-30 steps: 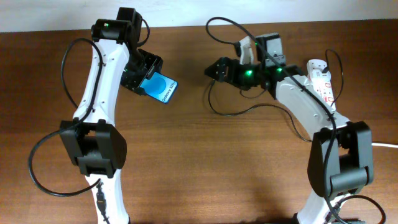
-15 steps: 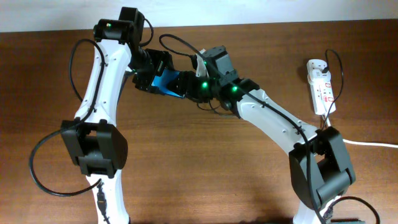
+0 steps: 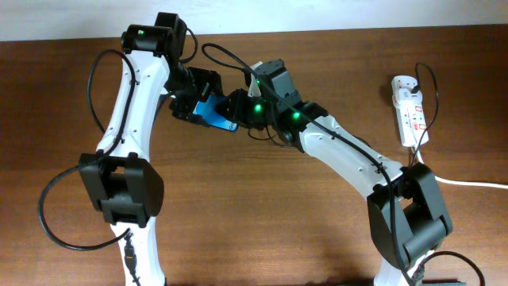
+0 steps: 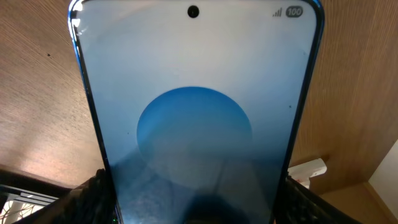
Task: Plug charger to phone and switch on socket
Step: 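Reach the right gripper to the cable end and grasp the USB-C plug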
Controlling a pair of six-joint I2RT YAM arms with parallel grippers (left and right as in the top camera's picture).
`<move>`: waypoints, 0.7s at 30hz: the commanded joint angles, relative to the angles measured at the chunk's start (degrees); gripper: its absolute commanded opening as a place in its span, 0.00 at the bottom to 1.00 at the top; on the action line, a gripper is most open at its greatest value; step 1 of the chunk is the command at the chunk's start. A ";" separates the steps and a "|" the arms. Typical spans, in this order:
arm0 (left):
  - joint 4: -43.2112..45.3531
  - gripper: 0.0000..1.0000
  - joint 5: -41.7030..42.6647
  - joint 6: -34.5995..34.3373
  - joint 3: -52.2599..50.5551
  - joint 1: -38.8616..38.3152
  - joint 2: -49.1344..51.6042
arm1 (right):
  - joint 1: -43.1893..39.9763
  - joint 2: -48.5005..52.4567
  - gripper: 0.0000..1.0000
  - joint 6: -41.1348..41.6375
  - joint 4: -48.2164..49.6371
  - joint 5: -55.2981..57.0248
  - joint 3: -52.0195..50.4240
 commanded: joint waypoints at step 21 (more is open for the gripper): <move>11.30 0.79 16.85 45.92 0.00 0.17 -1.20 | -18.40 -11.78 0.04 -4.42 -4.33 -7.23 0.87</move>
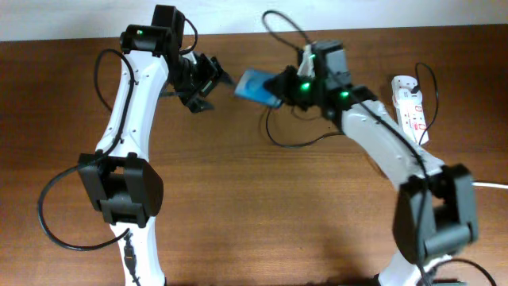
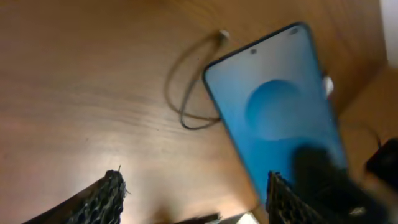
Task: Plug charger to phone and switch on socket
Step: 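Reach the right gripper to the cable end and grasp the USB-C plug, then raise the phone with the left gripper and bring the plug below it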
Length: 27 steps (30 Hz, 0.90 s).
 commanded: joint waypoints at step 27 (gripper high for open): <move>24.68 0.64 20.65 -15.21 0.09 -3.17 -1.18 | 7.91 -9.38 0.04 56.96 52.30 16.90 -24.28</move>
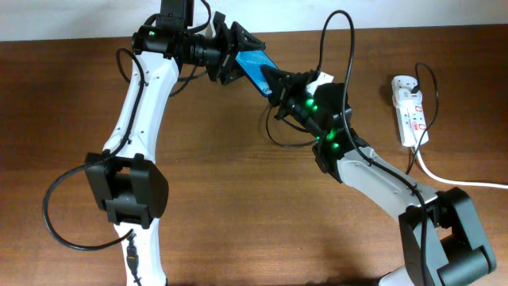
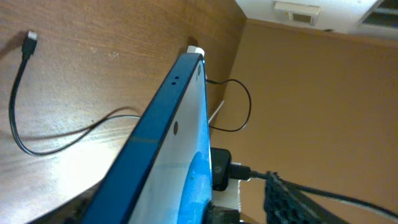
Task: Plug charger to phone and switch on socket
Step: 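Raise the phone with the left gripper and bring the plug below it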
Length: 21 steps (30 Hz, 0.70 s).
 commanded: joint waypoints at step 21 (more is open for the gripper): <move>0.13 0.00 -18.95 -1.66 0.31 -1.97 -1.18 | 2.78 -0.37 0.05 -2.93 -2.78 0.72 1.42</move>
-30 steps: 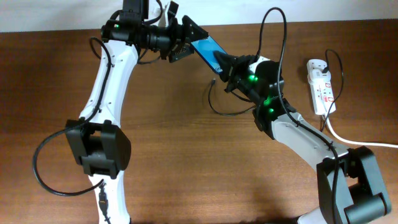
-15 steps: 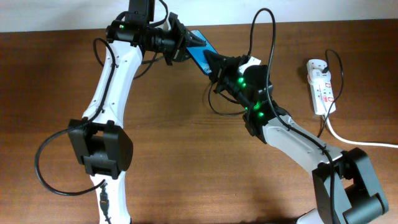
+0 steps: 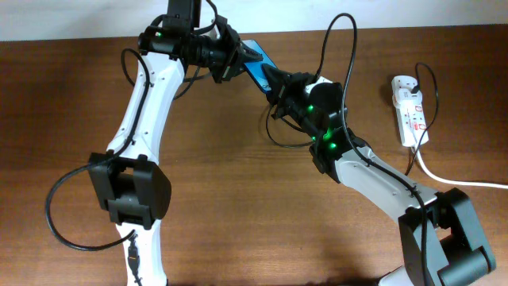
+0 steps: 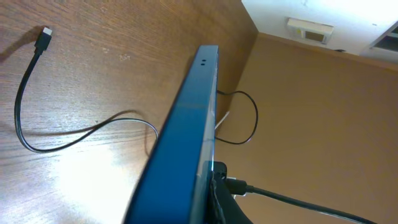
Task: Plug charger to phone and switch on socket
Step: 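Raise the phone with the left gripper and bring the plug below it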
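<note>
The blue phone [image 3: 254, 62] is held off the table at the back, tilted, between both arms. My left gripper [image 3: 235, 56] reaches it from the left and looks shut on its upper part. My right gripper [image 3: 278, 82] is shut on its lower end. The left wrist view shows the phone [image 4: 186, 130] edge-on, hiding my own fingers. The black charger cable [image 4: 74, 140] curls on the wood, its free plug [image 4: 46, 31] lying loose. The white socket strip [image 3: 409, 107] lies at the right.
A thick white lead [image 3: 460, 179] runs from the socket strip off the right edge. A black cable [image 3: 337, 32] arches high over my right arm. The table's back edge [image 3: 397, 28] meets a pale wall just behind the phone.
The phone sits slightly farther left and closer in my left gripper, now edge-on in the wrist view. The left fingers no longer show spread on either side of it. The right gripper still holds it.
First my left gripper held the phone, with the right gripper close against it. Then the right gripper alone held it to the right, with the left open and apart. Then the phone was between the left's spread fingers, and now both grippers hold it.
</note>
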Controlling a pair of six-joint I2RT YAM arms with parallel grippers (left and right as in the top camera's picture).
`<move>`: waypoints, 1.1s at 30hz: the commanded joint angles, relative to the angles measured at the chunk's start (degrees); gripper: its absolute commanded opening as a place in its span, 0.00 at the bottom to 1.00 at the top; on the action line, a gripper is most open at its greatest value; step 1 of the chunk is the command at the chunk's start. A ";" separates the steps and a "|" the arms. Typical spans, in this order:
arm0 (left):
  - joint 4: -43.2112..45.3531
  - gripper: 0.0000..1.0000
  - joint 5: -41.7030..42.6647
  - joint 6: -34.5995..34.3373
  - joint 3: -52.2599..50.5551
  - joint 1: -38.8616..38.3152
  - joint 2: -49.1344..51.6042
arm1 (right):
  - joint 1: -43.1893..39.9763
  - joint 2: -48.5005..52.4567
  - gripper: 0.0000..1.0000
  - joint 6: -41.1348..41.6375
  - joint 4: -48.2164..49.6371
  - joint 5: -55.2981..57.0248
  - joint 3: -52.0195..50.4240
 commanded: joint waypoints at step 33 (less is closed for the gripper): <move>-8.83 0.00 12.46 32.63 0.46 12.52 -1.18 | -14.03 13.46 0.66 -72.57 -38.75 -19.43 13.29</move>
